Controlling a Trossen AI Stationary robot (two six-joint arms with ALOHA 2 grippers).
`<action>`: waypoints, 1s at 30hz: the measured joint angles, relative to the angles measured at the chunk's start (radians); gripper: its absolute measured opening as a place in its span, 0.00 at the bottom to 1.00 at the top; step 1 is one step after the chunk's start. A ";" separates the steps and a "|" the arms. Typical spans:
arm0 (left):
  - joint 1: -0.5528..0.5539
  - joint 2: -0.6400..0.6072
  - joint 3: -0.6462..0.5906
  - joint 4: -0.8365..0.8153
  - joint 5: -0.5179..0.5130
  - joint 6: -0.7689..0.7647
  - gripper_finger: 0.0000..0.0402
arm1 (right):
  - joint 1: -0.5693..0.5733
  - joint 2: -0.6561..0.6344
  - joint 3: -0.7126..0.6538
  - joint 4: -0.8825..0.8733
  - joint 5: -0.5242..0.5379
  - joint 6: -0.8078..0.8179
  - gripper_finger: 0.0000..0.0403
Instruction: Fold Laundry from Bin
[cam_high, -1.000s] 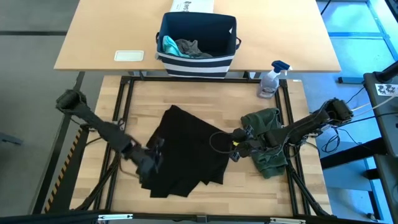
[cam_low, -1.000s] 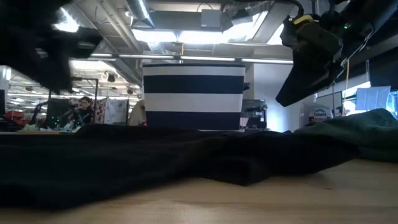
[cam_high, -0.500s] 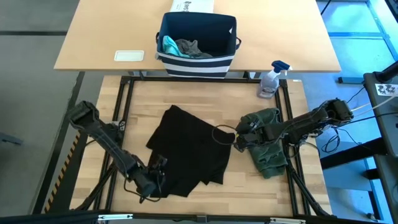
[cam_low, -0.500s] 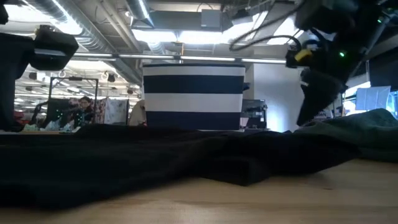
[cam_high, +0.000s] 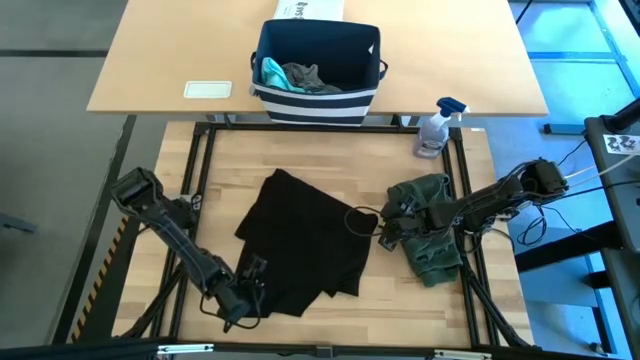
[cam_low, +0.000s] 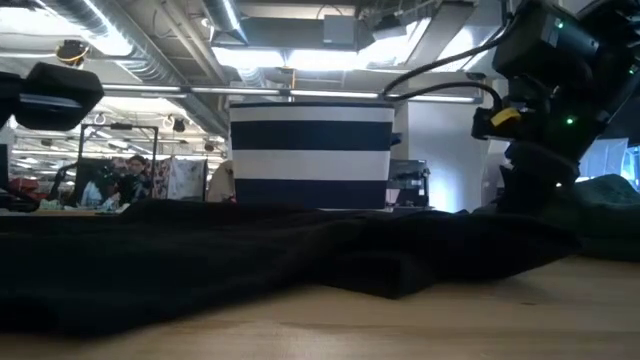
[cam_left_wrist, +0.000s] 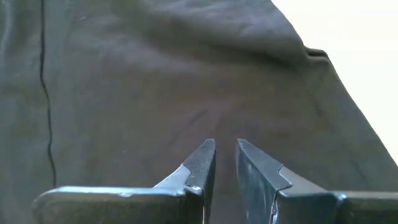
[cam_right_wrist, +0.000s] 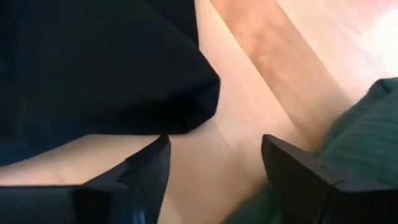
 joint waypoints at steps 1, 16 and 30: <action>-0.002 0.000 0.000 0.000 0.000 -0.003 0.15 | -0.001 0.000 0.000 -0.005 0.008 -0.004 0.65; -0.005 0.000 0.000 0.004 -0.024 -0.045 0.15 | -0.045 0.000 -0.044 0.069 0.070 -0.021 0.69; -0.036 0.016 0.147 0.040 -0.134 0.126 0.15 | -0.067 0.001 -0.104 0.292 0.053 -0.064 0.68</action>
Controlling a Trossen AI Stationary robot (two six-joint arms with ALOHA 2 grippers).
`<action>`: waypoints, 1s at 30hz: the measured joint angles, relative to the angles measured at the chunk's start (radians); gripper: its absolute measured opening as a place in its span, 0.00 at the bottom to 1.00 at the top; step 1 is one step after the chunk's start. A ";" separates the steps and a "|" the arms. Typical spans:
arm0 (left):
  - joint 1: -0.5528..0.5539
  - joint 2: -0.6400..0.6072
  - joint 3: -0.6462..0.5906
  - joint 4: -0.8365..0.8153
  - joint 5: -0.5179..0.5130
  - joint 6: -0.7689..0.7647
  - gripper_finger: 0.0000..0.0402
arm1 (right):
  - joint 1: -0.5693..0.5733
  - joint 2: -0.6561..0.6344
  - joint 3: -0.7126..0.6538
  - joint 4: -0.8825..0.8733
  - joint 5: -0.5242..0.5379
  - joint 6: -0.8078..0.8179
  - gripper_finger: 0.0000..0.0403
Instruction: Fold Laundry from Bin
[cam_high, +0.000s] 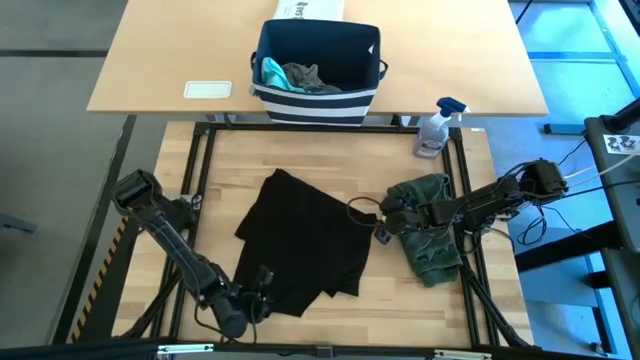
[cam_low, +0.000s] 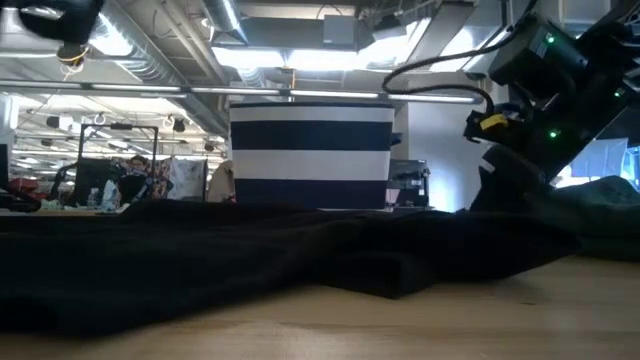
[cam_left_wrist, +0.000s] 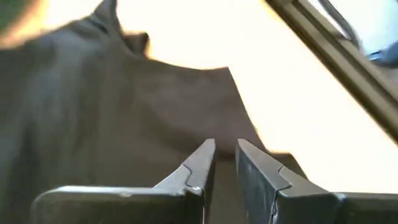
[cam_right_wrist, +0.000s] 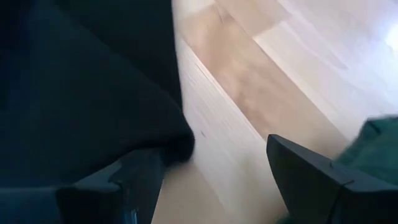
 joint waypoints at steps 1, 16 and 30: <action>0.008 0.011 0.011 0.000 -0.017 0.028 0.15 | 0.000 0.000 0.000 0.014 0.002 -0.007 0.68; 0.176 0.143 0.094 -0.051 0.141 0.118 0.32 | 0.000 0.000 0.000 0.055 -0.010 -0.012 0.68; 0.134 0.186 0.097 -0.361 0.125 0.011 0.33 | 0.007 0.000 0.001 0.072 -0.149 0.043 0.68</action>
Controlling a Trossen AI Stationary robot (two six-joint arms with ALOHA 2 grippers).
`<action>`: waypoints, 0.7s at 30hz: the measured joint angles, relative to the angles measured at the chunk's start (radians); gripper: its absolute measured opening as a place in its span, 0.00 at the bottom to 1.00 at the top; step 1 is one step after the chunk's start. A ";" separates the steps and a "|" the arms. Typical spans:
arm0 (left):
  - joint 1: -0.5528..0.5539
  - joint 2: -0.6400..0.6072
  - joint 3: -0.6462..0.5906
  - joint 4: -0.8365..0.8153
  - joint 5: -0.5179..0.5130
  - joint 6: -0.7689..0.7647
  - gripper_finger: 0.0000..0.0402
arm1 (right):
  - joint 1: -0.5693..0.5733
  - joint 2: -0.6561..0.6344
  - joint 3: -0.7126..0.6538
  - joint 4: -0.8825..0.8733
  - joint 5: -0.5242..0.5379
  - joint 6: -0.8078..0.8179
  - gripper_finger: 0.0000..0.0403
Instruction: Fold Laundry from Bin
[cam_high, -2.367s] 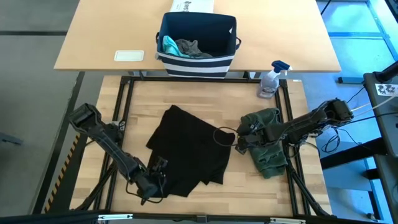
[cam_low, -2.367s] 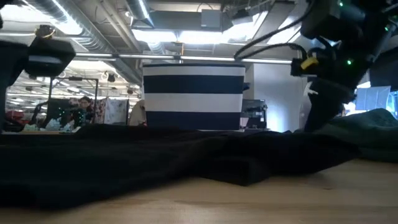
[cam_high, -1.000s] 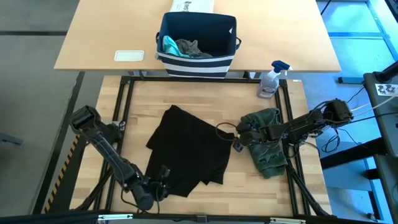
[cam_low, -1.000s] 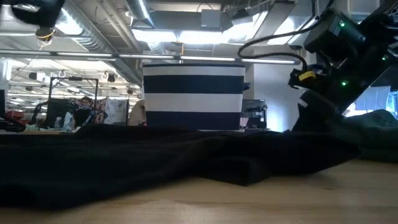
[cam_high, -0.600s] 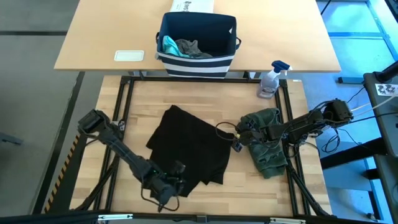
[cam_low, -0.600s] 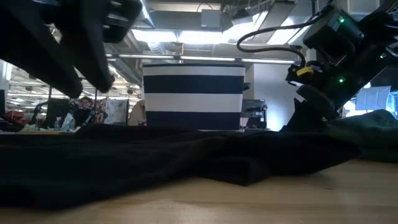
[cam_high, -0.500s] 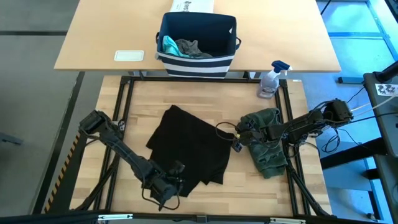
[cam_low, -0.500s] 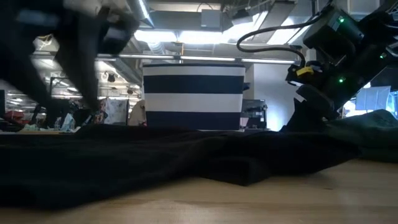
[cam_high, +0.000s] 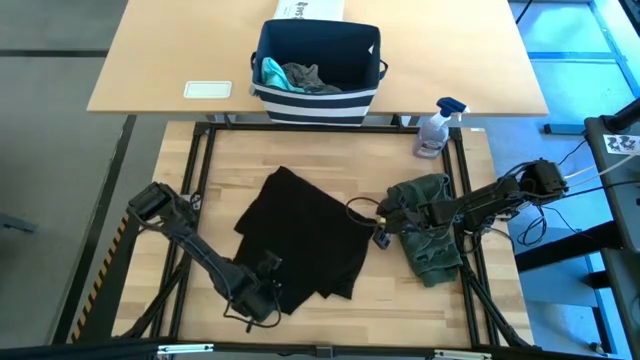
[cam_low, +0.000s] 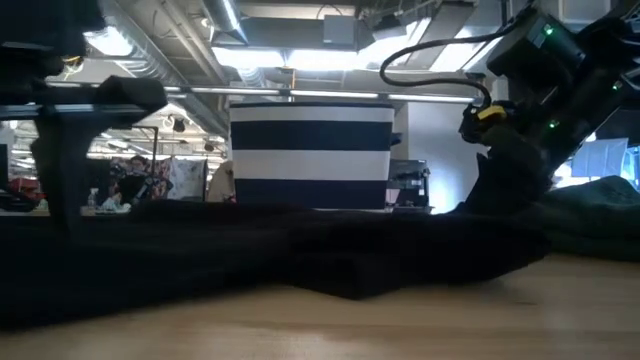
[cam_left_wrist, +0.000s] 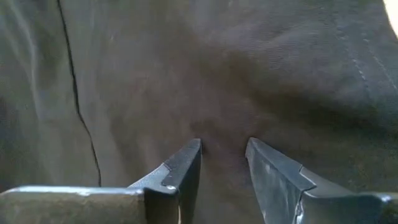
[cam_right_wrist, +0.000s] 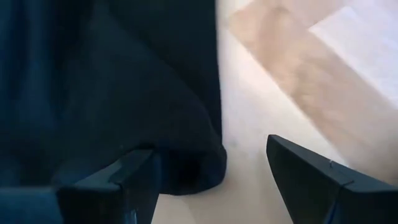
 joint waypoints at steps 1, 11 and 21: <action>-0.005 0.000 0.000 -0.032 0.000 -0.009 0.33 | 0.010 0.000 0.000 0.006 -0.010 0.002 0.68; -0.058 -0.005 -0.006 -0.276 -0.006 -0.099 0.33 | 0.148 0.003 0.000 0.036 0.065 0.100 0.68; -0.087 -0.075 0.036 0.081 -0.216 0.080 0.33 | 0.217 0.051 0.000 0.056 0.139 0.165 0.68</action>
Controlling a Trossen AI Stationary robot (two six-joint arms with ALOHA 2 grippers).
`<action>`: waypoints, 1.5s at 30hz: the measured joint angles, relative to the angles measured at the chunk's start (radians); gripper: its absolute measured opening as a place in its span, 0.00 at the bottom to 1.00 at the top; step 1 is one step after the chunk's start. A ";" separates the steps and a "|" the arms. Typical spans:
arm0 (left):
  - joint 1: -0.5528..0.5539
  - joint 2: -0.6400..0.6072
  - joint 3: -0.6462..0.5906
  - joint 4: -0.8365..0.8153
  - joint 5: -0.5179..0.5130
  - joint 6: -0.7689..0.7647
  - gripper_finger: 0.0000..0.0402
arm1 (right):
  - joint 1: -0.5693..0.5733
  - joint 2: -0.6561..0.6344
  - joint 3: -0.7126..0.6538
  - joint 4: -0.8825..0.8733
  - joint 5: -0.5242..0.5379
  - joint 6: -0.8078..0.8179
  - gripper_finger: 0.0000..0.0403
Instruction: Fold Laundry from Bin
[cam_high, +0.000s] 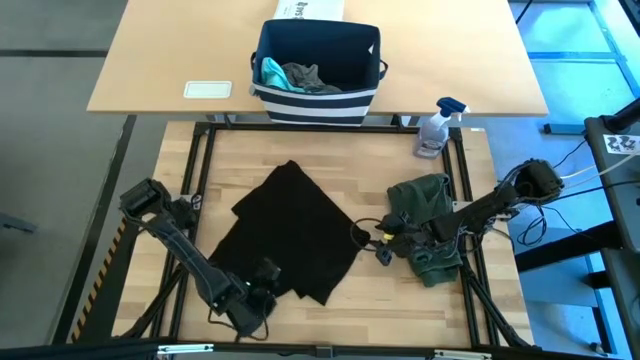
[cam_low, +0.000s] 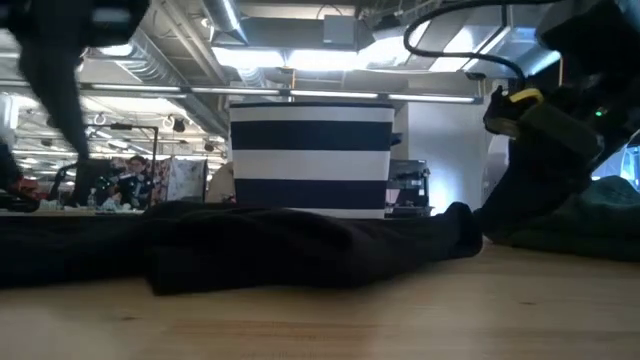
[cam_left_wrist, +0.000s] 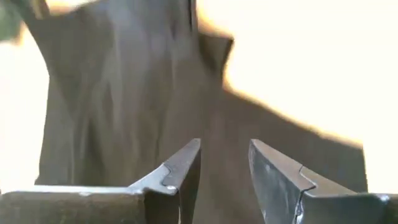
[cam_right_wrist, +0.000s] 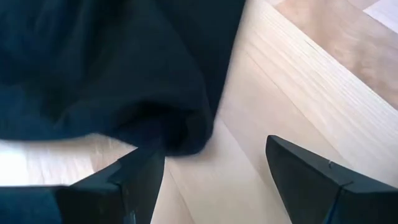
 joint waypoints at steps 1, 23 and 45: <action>0.005 0.008 0.001 0.060 -0.002 0.044 0.33 | -0.001 0.013 0.000 0.019 0.003 -0.001 0.68; 0.168 0.123 0.002 0.380 0.100 0.297 0.47 | -0.001 0.114 0.000 0.136 0.075 -0.009 0.68; 0.189 0.161 0.002 0.374 0.042 0.286 0.46 | -0.001 0.114 0.000 0.138 0.072 -0.010 0.68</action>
